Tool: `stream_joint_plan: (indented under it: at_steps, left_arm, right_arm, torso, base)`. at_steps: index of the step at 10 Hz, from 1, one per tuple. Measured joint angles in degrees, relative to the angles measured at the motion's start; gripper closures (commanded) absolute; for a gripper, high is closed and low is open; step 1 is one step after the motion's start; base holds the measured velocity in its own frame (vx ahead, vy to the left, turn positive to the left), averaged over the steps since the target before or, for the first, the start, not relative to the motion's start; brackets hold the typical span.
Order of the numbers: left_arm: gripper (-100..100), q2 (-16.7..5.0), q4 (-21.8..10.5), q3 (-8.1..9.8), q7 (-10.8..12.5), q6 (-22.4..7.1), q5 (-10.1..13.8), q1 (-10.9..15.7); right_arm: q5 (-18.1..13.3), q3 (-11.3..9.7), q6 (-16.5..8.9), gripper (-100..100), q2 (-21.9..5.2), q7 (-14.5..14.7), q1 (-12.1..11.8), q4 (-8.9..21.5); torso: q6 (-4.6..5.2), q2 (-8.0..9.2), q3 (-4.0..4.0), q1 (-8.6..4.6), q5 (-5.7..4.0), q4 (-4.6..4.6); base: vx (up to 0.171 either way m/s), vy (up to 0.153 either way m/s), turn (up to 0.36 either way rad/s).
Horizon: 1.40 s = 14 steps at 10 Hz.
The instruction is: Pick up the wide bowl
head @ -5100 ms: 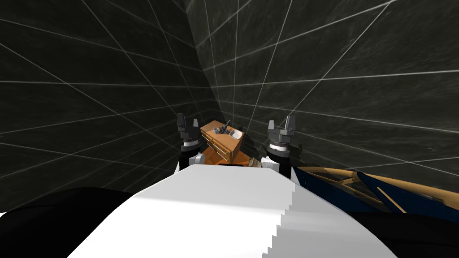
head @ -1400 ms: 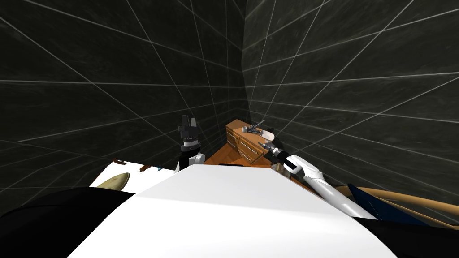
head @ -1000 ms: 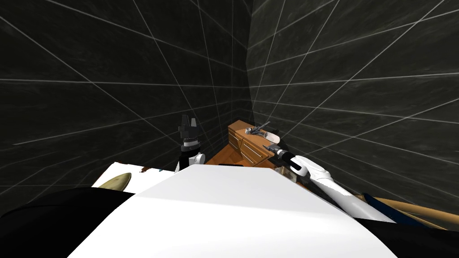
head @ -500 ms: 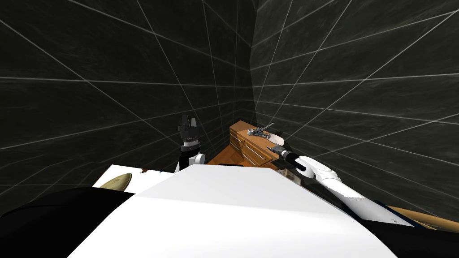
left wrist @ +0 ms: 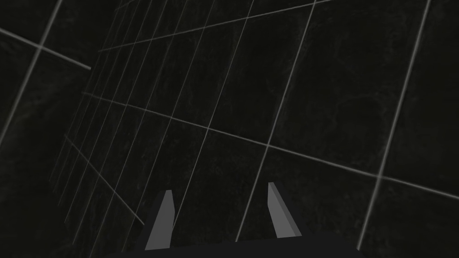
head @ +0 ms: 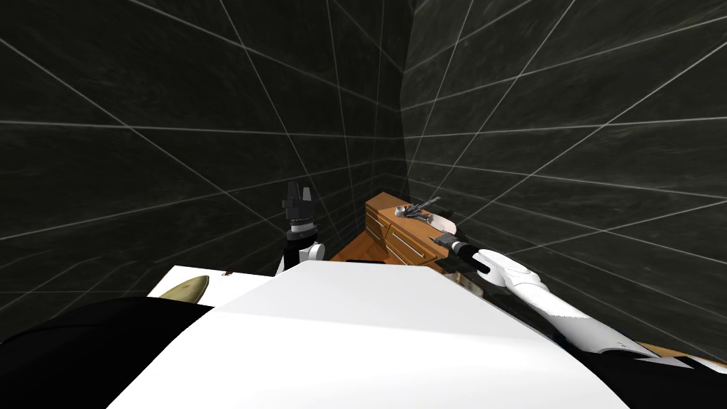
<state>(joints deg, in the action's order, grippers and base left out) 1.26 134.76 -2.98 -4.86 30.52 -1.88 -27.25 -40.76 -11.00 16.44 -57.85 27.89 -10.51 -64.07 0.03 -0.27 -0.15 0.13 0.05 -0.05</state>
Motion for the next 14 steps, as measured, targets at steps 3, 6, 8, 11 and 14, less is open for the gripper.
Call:
stream_joint_plan:
  at_steps: [3, 6, 8, 11, 14]
  left_arm:
    - [0, 0.0, 0.0, 0.0, 0.0, 0.0, 0.0, 0.0]
    - [0, 0.0, 0.0, 0.0, 0.0, 0.0, 0.0, 0.0]
    - [0, 0.0, 0.0, 0.0, 0.0, 0.0, 0.0, -0.01]
    - [0, 0.0, 0.0, 0.0, 0.0, 0.0, 0.0, 0.0]
    - [0, 0.0, 0.0, 0.0, 0.0, 0.0, 0.0, 0.0]
  right_arm:
    - [-1.6, -1.19, -2.02, -100, -3.04, 2.98, -0.11, 3.88]
    - [-2.84, -2.53, -3.19, -100, -3.8, 5.15, 1.03, 8.21]
    - [-4.18, -3.3, -3.57, -100, -3.65, 7.99, 2.51, 13.03]
    - [-5.08, -4.82, -5.2, -100, -5.5, 10.23, 1.52, 15.18]
    - [-5.75, -6.46, -6.73, -100, -6.29, 11.31, 1.18, 16.95]
  torso:
    - [-0.01, -0.09, -0.06, 0.08, 0.03, -0.02]
    - [0.01, 0.08, 0.04, -0.05, -0.01, 0.01]
    - [0.0, -0.14, -0.08, -0.04, -0.02, -0.03]
    - [0.0, 0.0, -0.01, -0.09, -0.01, -0.01]
    - [0.02, 0.07, 0.03, -0.09, -0.02, 0.01]
  base:
    - [0.11, 0.063, 0.015]
    - [0.08, 0.034, 0.022]
    - [0.16, 0.054, 0.033]
    - [0.087, 0.022, 0.008]
    - [0.073, 0.017, 0.01]
